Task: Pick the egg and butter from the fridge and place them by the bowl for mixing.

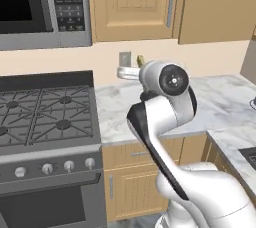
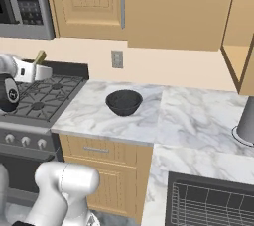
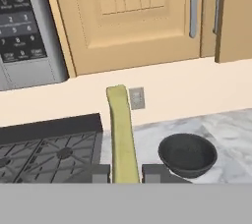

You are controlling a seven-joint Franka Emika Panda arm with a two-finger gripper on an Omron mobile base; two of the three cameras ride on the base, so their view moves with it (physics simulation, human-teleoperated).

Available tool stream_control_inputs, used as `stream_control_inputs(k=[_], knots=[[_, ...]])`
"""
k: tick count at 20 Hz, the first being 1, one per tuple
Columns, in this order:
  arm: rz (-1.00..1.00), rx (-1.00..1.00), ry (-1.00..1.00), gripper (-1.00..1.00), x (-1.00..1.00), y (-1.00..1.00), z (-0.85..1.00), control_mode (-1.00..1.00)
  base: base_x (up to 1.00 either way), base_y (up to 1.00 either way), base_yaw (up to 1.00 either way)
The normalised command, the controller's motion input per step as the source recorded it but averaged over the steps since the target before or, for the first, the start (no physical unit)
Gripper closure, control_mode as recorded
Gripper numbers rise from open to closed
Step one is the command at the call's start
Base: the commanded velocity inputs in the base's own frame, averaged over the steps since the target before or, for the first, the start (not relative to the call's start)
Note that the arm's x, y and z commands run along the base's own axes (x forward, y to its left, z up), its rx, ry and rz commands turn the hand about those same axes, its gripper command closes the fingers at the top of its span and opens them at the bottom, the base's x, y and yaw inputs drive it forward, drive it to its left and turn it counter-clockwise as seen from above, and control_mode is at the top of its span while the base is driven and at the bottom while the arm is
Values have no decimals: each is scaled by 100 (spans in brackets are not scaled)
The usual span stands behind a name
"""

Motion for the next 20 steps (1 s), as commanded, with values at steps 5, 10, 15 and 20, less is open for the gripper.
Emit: stream_control_inputs(k=[5, 10, 15, 20], knots=[[0, 32, 47, 100, 25, -13, -13, -100, 0, 0, 0], [0, 28, 41, 100, 9, -11, -16, -100, 0, 0, 0], [0, 0, 6, 100, 0, 0, -2, -100, 0, 0, 0], [0, -7, 1, 100, 0, 0, -37, -100, 0, 0, 0]])
